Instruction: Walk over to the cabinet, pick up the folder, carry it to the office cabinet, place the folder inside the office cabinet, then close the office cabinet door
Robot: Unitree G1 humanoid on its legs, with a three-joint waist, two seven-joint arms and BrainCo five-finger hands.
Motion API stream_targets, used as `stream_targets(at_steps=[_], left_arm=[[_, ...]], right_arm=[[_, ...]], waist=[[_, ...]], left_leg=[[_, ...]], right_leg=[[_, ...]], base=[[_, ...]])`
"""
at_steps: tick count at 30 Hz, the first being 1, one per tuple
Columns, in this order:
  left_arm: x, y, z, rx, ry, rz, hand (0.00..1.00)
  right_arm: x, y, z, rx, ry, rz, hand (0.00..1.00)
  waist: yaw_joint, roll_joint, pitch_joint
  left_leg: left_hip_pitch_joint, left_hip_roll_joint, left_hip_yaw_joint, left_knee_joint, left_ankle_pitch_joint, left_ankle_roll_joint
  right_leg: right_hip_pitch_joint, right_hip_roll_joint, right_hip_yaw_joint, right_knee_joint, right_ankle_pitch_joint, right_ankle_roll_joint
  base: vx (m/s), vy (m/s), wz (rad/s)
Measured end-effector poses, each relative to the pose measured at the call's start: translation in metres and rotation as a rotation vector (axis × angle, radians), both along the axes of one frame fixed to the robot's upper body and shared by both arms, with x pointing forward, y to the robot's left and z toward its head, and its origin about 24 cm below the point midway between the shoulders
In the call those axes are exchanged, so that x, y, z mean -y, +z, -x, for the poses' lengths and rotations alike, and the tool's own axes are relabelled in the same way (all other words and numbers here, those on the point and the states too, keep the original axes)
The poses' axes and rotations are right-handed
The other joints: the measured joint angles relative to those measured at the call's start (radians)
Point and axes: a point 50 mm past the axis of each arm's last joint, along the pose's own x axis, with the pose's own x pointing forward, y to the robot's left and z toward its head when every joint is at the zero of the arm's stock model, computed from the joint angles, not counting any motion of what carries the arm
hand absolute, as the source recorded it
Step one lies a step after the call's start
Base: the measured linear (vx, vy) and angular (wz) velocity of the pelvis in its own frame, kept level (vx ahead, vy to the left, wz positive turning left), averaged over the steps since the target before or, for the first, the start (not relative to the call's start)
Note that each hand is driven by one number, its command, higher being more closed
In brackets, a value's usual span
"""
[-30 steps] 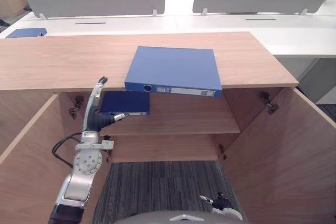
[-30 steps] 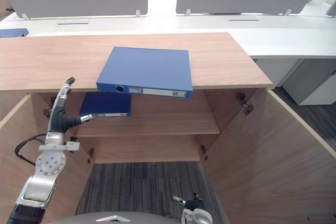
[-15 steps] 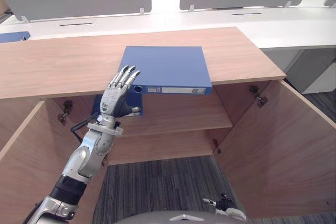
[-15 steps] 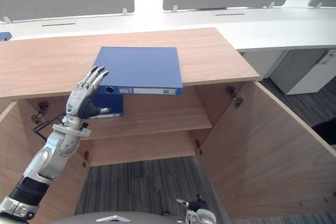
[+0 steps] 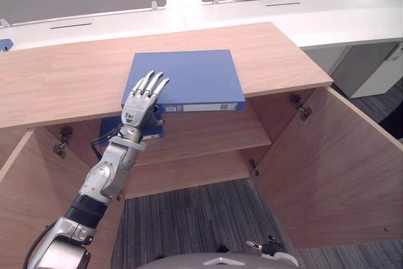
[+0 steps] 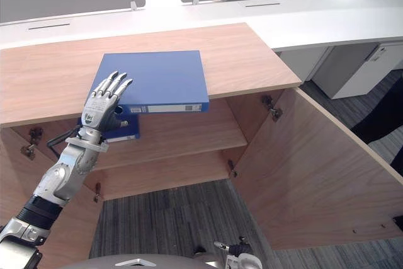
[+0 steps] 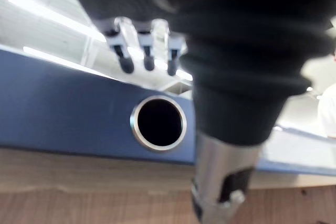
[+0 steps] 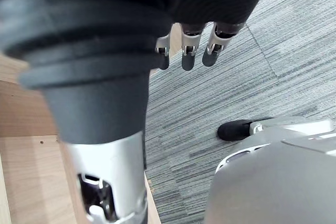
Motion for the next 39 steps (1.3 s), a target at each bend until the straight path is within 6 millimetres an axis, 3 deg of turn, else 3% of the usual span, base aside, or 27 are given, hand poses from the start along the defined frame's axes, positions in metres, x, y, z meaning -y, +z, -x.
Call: stream_targets(at_steps=[1, 2, 8, 22, 32, 39], left_arm=[[0.0, 0.0, 0.0, -0.001, 0.001, 0.0, 0.0], [0.0, 0.0, 0.0, -0.002, 0.003, -0.001, 1.0], [-0.001, -0.007, -0.007, -0.032, 0.037, 0.003, 1.0], [0.003, 0.014, -0.011, 0.082, 0.034, 0.035, 1.0], [-0.001, 0.023, 0.01, 0.131, 0.015, 0.125, 1.0], [-0.003, 0.044, 0.041, 0.248, -0.008, 0.383, 1.0]], right_arm=[[0.0, 0.0, 0.0, 0.0, 0.0, 0.0, 0.0], [0.0, 0.0, 0.0, 0.001, 0.0, 0.0, 0.0], [0.0, 0.0, -0.001, 0.001, 0.0, 0.0, 0.0], [0.002, 0.0, 0.0, 0.002, -0.013, 0.0, 0.0], [-0.001, 0.001, -0.003, 0.01, 0.007, 0.0, 0.0], [-0.004, 0.008, -0.011, 0.09, 0.016, -0.003, 0.0]], waist=[[-0.001, 0.001, 0.001], [-0.003, 0.004, 0.002], [-0.015, 0.014, 0.009], [-0.023, 0.015, 0.009], [-0.019, 0.014, 0.009], [0.011, 0.016, 0.008]], left_leg=[[0.001, 0.0, 0.0, 0.0, 0.0, 0.0], [0.001, 0.0, 0.0, 0.0, -0.001, -0.001], [-0.002, 0.001, 0.0, 0.0, -0.004, -0.001], [0.001, 0.001, 0.003, 0.0, -0.006, -0.002], [0.018, 0.001, 0.003, 0.0, -0.007, -0.001], [0.014, 0.007, 0.018, 0.0, -0.008, -0.002]], right_leg=[[0.0, 0.0, 0.001, 0.0, 0.0, 0.0], [-0.001, 0.0, 0.002, 0.0, 0.0, 0.0], [-0.004, 0.0, 0.002, 0.0, 0.0, 0.0], [-0.001, 0.0, 0.004, 0.0, 0.0, 0.001], [0.02, 0.0, 0.004, 0.0, 0.002, -0.001], [-0.002, 0.003, 0.032, 0.018, -0.001, 0.003]], base=[[0.0, -0.012, -0.04], [0.0, 0.0, 0.0], [-0.01, -0.002, 0.0], [-0.01, -0.003, 0.0], [0.0, -0.001, 0.0], [-0.03, -0.012, -0.07]])
